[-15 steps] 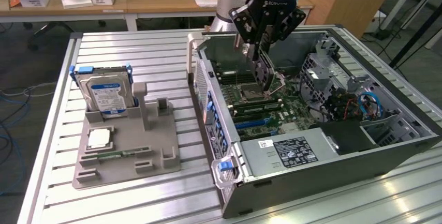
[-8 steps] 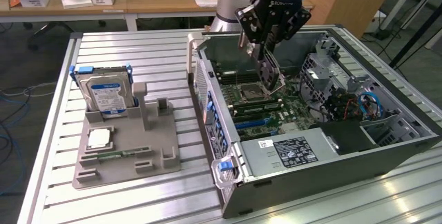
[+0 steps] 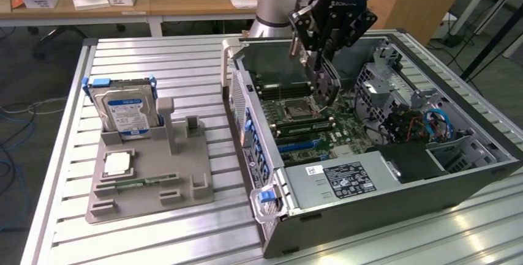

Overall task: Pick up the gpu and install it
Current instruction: 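Pick up the gpu and move the gpu toward the slot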

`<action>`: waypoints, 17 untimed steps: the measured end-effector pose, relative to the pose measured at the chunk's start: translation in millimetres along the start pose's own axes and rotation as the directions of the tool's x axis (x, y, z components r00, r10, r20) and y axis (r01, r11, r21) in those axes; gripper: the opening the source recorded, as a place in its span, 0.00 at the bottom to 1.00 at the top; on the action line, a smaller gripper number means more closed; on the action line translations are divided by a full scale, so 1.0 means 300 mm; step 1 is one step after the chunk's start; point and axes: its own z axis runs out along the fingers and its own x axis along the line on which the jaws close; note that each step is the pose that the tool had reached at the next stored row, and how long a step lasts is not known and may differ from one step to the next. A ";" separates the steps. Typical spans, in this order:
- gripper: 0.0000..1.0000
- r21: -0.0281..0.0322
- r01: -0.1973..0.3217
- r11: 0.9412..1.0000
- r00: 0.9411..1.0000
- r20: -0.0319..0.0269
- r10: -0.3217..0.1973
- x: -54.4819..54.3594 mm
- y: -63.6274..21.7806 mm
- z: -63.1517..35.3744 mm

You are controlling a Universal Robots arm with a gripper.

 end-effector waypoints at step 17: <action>0.26 0.000 0.002 1.000 1.000 0.000 -0.002 -0.082 0.000 0.002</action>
